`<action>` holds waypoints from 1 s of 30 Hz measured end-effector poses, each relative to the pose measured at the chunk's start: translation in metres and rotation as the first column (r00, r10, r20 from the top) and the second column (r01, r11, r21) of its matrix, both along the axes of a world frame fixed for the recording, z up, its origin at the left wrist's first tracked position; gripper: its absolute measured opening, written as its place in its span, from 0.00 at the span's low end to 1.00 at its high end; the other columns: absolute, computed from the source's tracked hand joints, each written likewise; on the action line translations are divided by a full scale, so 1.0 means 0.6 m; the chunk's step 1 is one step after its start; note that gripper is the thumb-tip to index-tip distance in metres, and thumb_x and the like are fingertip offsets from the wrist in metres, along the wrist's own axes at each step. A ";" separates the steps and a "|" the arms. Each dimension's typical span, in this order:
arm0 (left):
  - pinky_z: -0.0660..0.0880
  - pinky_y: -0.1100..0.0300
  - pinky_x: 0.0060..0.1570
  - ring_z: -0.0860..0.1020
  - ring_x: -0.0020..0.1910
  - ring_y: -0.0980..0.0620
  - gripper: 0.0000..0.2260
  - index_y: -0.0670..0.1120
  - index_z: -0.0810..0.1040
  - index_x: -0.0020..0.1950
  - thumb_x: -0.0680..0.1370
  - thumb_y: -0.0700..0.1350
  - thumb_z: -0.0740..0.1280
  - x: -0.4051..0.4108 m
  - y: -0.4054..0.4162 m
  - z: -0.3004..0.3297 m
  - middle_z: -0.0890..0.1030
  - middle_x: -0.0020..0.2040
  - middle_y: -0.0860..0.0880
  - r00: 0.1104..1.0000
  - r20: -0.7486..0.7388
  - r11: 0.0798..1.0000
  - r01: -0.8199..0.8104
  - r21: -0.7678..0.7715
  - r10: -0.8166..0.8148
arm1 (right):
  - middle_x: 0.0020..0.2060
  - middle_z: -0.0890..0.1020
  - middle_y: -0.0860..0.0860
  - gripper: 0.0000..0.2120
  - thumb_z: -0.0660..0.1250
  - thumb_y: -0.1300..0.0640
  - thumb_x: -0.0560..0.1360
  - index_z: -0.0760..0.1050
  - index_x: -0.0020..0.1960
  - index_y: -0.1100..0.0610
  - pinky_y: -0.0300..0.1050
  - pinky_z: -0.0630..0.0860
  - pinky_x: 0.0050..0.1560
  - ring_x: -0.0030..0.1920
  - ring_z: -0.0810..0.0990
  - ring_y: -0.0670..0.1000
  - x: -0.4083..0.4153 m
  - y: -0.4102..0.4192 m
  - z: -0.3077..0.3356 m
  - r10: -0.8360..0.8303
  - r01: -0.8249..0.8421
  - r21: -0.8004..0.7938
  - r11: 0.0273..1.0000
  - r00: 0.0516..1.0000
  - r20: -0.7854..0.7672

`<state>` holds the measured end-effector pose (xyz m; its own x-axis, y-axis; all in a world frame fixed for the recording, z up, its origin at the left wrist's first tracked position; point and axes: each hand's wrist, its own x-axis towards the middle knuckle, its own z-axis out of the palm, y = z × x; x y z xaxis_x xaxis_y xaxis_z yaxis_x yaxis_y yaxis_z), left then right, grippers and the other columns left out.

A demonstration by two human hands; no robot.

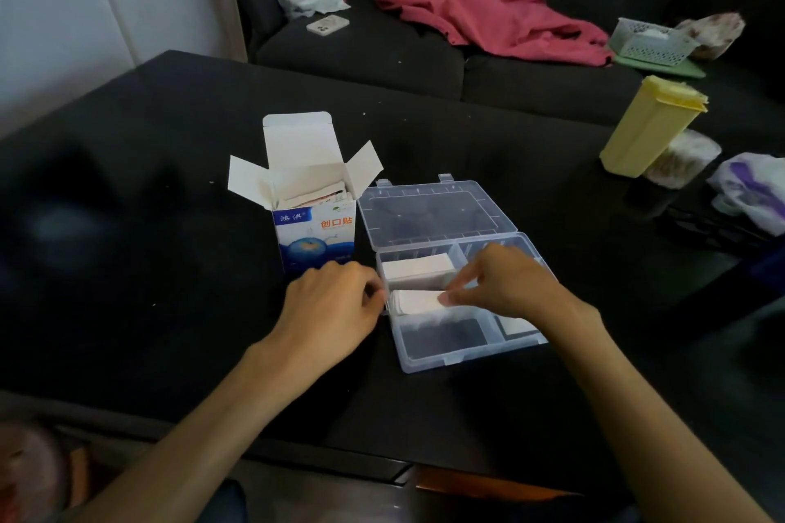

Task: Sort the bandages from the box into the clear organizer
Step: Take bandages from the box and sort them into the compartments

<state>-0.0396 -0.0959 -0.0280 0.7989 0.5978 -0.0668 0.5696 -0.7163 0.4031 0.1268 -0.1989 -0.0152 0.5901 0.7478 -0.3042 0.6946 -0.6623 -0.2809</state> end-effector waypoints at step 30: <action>0.74 0.59 0.47 0.78 0.47 0.53 0.16 0.56 0.71 0.64 0.82 0.55 0.49 0.013 -0.011 0.001 0.80 0.51 0.51 0.967 -0.161 0.939 0.232 0.253 -0.196 | 0.38 0.80 0.48 0.11 0.70 0.49 0.72 0.82 0.52 0.53 0.38 0.74 0.39 0.35 0.76 0.46 -0.002 -0.008 0.044 -0.031 0.033 0.057 0.998 0.999 -0.041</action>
